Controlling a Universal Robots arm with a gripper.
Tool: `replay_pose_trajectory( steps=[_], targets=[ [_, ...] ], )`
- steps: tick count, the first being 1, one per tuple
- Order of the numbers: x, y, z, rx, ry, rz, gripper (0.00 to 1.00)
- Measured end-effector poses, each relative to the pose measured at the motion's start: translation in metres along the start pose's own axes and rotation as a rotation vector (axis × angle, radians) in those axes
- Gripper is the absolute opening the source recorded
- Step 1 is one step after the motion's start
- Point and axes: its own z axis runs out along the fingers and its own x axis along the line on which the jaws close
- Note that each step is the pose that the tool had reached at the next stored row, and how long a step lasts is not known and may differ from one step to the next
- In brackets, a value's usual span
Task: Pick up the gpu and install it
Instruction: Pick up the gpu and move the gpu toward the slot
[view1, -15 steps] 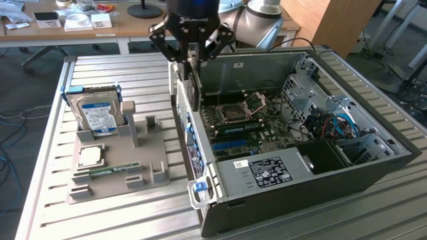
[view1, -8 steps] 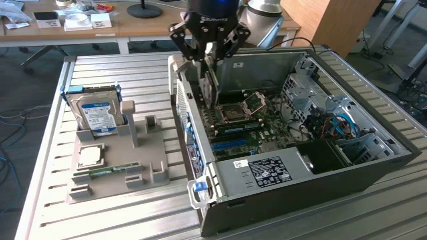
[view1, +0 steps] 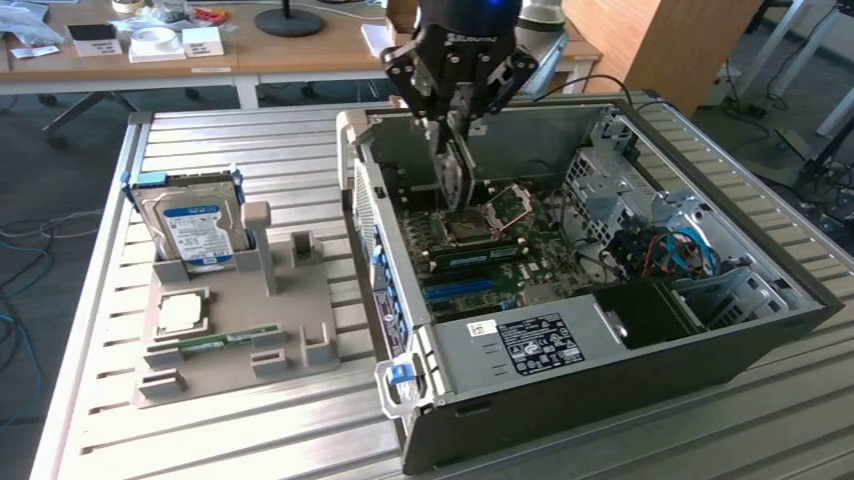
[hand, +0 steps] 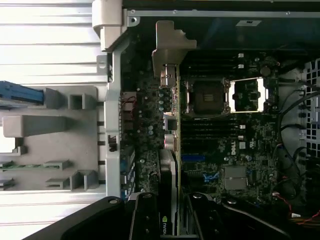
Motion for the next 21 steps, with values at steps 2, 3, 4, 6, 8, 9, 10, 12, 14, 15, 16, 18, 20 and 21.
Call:
replay_pose_trajectory(
  steps=[2,3,4,6,8,9,10,12,14,15,16,18,20,21],
  targets=[
    [-0.008,0.0003,0.0002,-0.0005,0.0001,0.0,0.27],
    [-0.013,0.0005,0.0003,-0.0008,0.0001,0.0,0.27],
    [-0.017,0.0006,0.0004,-0.001,0.0,0.0,0.27],
    [-0.025,0.0009,0.0006,-0.0015,0.0001,0.0,0.27],
    [-0.033,0.0013,0.0009,-0.0021,0.0001,0.0,0.27],
    [-0.037,0.0015,0.0009,-0.0023,0.0001,0.0,0.27],
    [-0.042,0.0016,0.001,-0.0026,0.0002,0.0,0.27],
    [-0.05,0.002,0.0013,-0.0032,0.0001,0.0,0.27],
    [-0.058,0.0023,0.0015,-0.0039,0.0002,0.0,0.27],
    [-0.063,0.0025,0.0016,-0.0042,0.0002,0.0,0.27],
    [-0.067,0.0026,0.0017,-0.0044,0.0002,0.0,0.27],
    [-0.074,0.0029,0.0018,-0.0047,0.0002,0.0,0.27],
    [-0.082,0.0032,0.002,-0.0051,0.0002,0.0,0.27],
    [-0.085,0.0034,0.0021,-0.0053,0.0002,0.0,0.27]
  ],
)
